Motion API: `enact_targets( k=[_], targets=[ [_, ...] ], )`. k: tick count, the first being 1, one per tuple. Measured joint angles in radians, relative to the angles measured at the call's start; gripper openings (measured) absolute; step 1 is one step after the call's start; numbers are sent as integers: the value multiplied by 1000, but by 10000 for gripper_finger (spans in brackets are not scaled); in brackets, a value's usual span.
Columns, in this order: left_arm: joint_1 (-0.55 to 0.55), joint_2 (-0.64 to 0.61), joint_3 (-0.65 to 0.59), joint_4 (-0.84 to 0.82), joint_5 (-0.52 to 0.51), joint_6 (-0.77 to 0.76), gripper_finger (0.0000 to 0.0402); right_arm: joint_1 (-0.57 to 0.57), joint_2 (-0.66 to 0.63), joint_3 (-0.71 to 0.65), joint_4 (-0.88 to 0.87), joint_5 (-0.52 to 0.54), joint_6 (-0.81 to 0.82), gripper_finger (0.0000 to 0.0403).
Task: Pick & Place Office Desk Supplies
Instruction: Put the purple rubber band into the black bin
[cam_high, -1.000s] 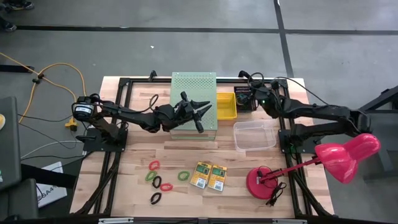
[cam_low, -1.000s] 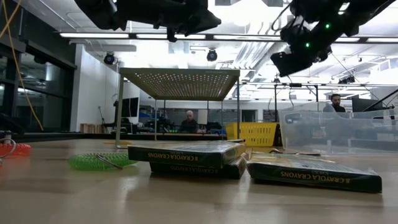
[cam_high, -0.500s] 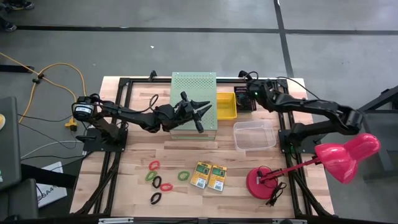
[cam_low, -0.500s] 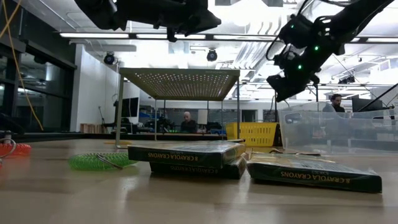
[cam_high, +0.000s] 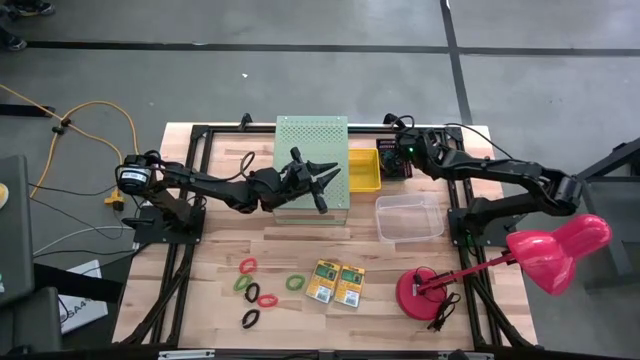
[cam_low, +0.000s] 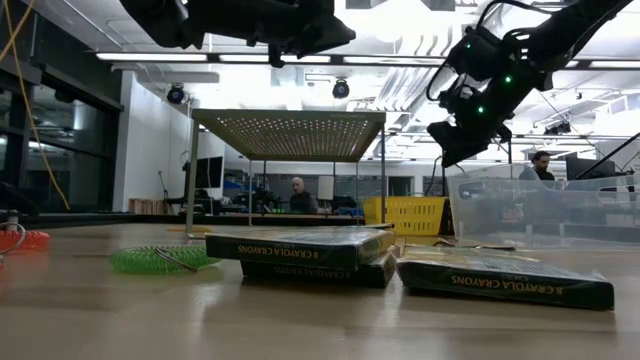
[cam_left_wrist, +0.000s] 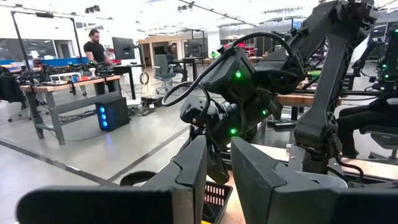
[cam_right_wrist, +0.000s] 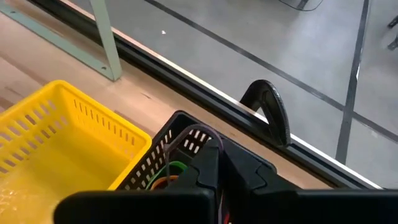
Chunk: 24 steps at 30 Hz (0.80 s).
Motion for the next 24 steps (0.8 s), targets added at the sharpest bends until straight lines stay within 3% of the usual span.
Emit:
enact_targets(
  k=[14, 21, 24],
  targets=[
    [0, 0, 0, 0, 0, 0, 71, 0, 0, 0, 0, 3, 5, 96],
    [0, 0, 0, 0, 0, 0, 71, 0, 0, 0, -2, 0, 27, 113],
    [0, 0, 0, 0, 0, 0, 71, 0, 0, 2, -23, -52, 51, 116]
  ],
)
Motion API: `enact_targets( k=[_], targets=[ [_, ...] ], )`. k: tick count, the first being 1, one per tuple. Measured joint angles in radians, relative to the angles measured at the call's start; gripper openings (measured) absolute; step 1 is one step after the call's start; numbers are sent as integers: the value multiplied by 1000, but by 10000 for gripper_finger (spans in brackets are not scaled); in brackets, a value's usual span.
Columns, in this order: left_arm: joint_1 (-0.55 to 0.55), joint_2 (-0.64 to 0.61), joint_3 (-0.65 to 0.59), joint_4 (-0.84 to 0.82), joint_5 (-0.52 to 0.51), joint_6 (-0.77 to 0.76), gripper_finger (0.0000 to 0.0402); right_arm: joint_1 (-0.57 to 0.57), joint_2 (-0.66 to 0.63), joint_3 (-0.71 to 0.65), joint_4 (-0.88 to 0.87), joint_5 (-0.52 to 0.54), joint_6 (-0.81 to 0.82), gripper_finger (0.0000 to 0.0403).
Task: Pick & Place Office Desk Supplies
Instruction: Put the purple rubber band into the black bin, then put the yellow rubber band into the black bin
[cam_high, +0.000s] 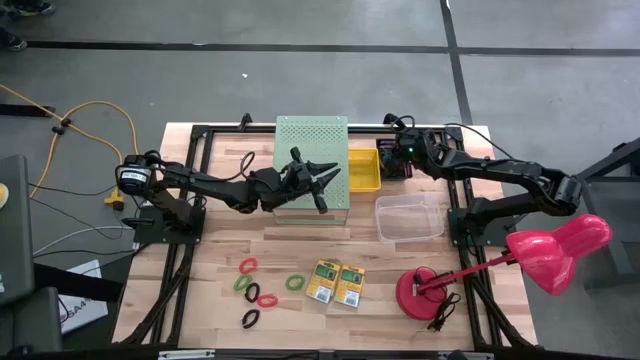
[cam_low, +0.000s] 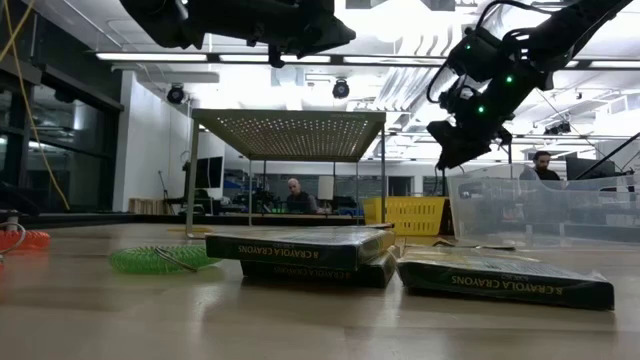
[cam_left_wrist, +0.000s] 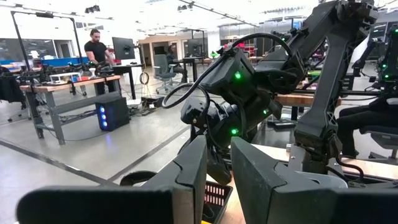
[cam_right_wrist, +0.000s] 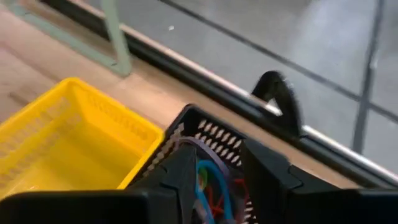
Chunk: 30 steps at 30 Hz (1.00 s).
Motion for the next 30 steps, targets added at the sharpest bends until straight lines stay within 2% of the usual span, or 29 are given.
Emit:
enact_targets(
  k=[6, 13, 18, 24, 30],
  targets=[
    [0, 0, 0, 0, 0, 0, 71, -18, 0, 0, -30, -35, 7, 122],
    [0, 0, 0, -1, 0, 0, 71, -64, -14, 0, -90, -166, 32, 130],
    [0, 0, 0, -2, 0, 0, 71, -79, -34, 0, -103, -200, 58, 131],
    [0, 0, 0, -2, 0, 0, 71, -79, -82, 0, -108, -338, 59, 131],
    [0, 0, 0, -2, 0, 0, 71, -78, -134, 0, -122, -338, 62, 131]
  ],
)
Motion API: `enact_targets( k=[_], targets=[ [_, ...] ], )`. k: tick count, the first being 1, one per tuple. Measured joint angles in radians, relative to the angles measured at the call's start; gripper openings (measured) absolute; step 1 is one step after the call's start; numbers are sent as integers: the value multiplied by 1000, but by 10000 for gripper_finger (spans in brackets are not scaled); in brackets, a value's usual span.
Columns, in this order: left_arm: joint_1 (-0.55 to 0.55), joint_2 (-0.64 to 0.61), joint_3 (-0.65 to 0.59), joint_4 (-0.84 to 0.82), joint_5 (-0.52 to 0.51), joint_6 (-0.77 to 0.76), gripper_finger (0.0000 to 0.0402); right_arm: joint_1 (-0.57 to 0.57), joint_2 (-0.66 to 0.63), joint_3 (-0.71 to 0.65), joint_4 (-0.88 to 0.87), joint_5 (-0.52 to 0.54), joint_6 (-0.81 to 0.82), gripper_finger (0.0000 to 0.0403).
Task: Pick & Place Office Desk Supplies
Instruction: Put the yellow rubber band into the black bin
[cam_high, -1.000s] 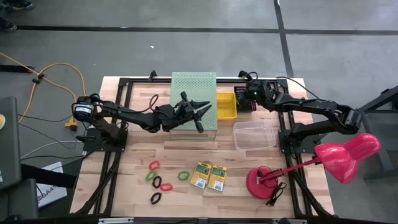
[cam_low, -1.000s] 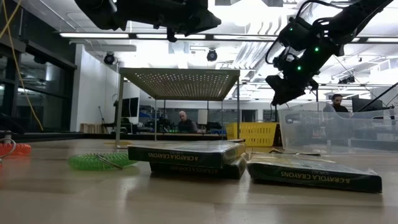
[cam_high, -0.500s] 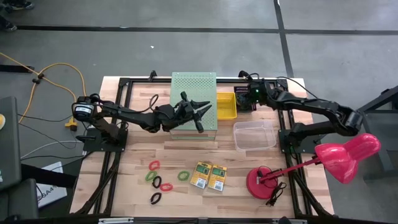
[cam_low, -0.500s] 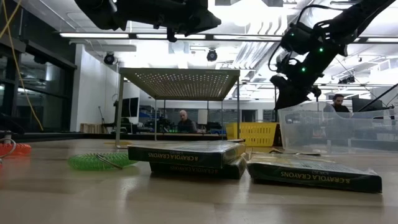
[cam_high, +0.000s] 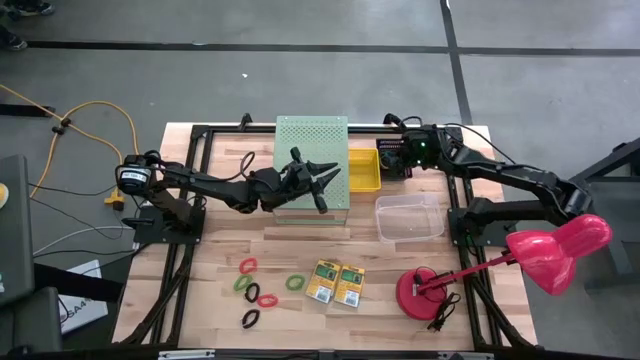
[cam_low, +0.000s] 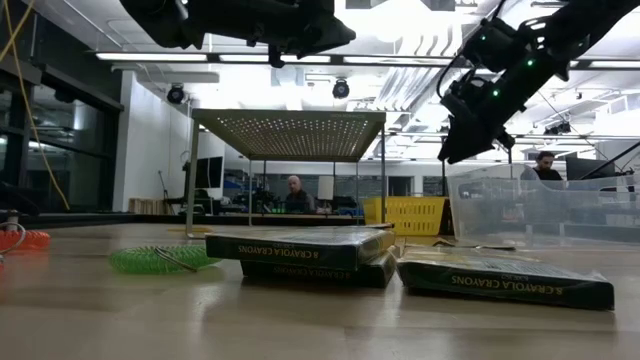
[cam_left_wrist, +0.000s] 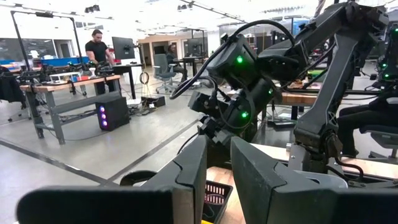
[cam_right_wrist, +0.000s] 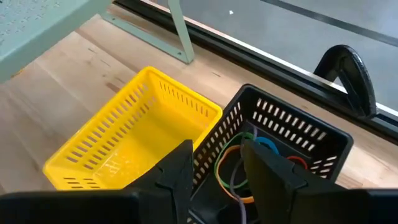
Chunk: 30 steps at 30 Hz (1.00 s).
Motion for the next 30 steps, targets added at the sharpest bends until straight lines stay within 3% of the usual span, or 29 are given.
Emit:
enact_targets(
  k=[13, 16, 30],
  targets=[
    [0, -24, -1, -53, -11, -14, 71, 1, -18, 0, -7, -1, -4, 130],
    [0, -87, -1, -168, -52, -31, 71, 1, -18, 0, -7, -1, -8, 131],
    [40, -423, -1, -835, -59, -199, 71, 1, -17, 0, -3, -1, -11, 130]
  ],
)
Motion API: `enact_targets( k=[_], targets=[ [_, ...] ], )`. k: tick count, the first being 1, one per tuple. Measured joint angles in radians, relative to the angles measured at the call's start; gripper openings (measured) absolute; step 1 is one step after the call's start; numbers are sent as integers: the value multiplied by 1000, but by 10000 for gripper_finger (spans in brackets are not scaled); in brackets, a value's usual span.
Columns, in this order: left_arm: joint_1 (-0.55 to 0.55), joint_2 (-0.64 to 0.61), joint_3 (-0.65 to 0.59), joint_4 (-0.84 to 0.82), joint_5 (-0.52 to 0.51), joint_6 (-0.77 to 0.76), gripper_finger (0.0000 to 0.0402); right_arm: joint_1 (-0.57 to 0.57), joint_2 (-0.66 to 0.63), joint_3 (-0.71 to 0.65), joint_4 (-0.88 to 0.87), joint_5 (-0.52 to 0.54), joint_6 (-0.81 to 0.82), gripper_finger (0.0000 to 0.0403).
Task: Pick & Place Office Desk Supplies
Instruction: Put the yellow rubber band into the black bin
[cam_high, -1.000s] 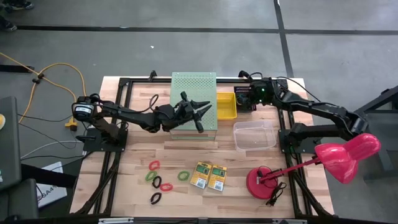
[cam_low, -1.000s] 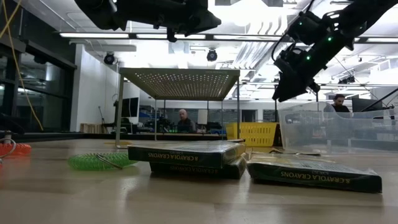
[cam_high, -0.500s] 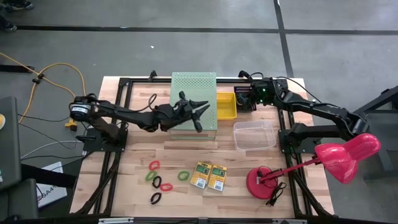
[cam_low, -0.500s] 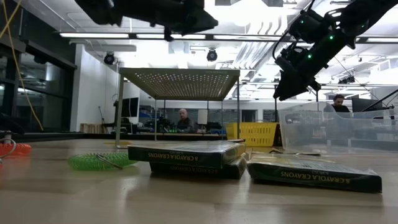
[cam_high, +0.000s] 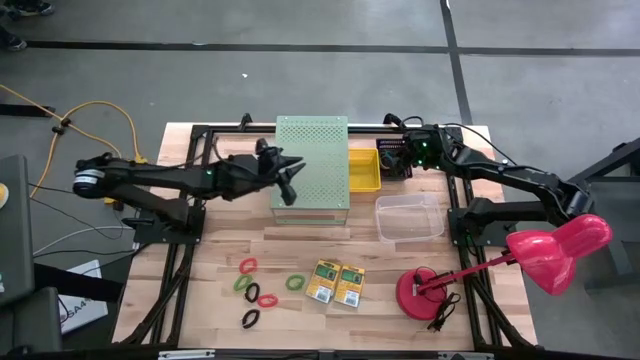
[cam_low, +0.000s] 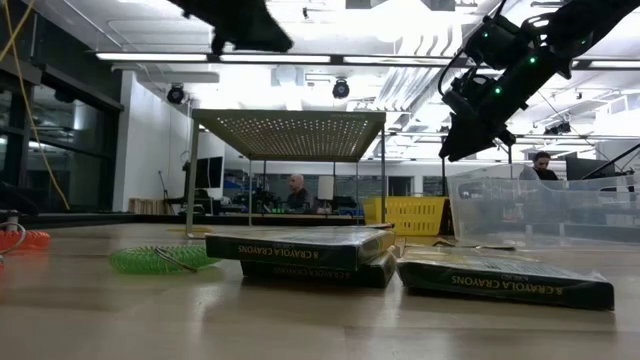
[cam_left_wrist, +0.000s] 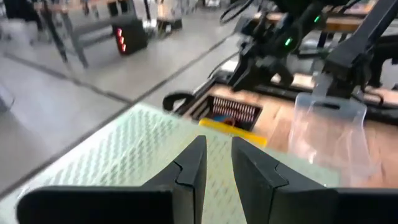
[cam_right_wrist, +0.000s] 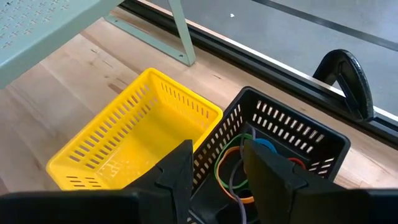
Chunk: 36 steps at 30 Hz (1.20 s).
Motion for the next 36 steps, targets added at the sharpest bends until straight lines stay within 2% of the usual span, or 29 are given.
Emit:
enact_targets(
  k=[4, 11, 17, 21, 24, 33, 36],
  targets=[
    [17, -64, 0, -162, -17, -83, 71, 0, 0, 0, 0, 0, 0, 130],
    [23, -123, 0, -501, -189, -305, 71, 0, 0, 0, 0, 0, 0, 129],
    [63, -129, 0, -721, -190, -483, 71, 0, 0, 0, 1, 0, 0, 129],
    [137, -129, 0, -806, -113, -512, 71, 0, 0, 0, 1, 0, 0, 129],
    [215, -129, 0, -824, -25, -469, 71, 0, 0, 0, 1, 0, 0, 129],
    [469, -115, -1, -815, 305, -183, 71, 0, 1, 0, 1, 0, 0, 129],
    [534, -94, -9, -813, 404, -43, 71, 0, 1, 0, 1, 0, 0, 129]
  ],
)
